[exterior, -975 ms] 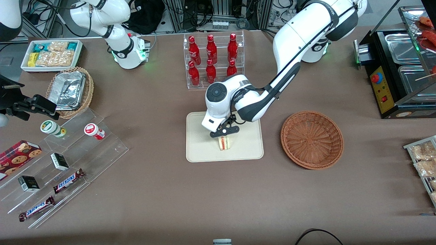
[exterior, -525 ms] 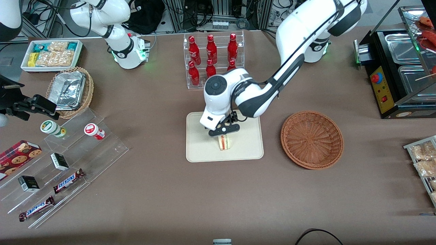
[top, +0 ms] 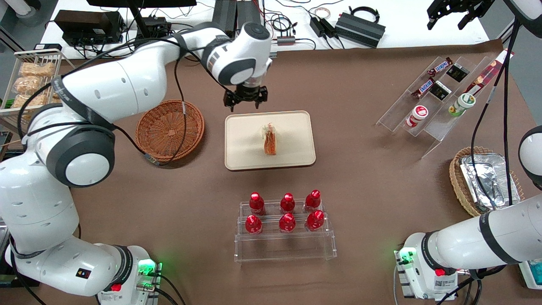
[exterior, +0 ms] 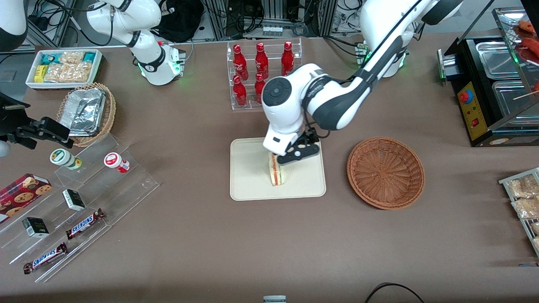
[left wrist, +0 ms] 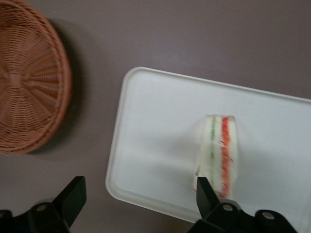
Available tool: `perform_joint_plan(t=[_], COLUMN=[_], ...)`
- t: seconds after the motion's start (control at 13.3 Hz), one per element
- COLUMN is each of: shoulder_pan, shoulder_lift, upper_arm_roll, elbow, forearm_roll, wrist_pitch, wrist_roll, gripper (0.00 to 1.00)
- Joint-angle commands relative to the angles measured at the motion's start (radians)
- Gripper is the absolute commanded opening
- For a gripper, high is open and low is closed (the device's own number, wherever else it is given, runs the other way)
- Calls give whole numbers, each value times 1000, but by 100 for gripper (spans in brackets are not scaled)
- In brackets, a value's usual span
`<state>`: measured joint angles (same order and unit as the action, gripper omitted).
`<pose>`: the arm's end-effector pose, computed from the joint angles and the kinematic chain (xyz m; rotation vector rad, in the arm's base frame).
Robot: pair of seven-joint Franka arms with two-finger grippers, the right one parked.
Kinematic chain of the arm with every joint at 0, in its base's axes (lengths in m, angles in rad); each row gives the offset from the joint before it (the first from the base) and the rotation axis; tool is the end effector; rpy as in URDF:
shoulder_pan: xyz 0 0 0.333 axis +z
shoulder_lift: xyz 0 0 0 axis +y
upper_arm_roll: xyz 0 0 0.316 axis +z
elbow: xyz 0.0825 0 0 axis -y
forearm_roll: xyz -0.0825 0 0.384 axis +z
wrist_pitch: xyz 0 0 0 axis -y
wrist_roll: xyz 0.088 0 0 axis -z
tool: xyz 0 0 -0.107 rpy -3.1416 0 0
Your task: Place sandwich from basket to tray
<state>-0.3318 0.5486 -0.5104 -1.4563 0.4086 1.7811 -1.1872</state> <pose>0.5196 -0.4426 0.3848 -2.9183 -0.3994 -0.0465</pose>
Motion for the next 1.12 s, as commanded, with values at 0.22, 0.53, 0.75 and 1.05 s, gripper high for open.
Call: perform_joint_plan(t=[0.22,0.53,0.75,1.05], shoulder_pan=[141,243,332,366], shoulder_lift=[-85,-121,-171,-323], upper_arm_roll=[-4,-4,-5,70], elbow=[-61,-65,-100,-220], forearm_roll=[-16,-48,-69,-217], wrist_pitch=[-29,-63,-94,-100], wrist_roll=[47,136,263,573], gripper=[100,100,100,100])
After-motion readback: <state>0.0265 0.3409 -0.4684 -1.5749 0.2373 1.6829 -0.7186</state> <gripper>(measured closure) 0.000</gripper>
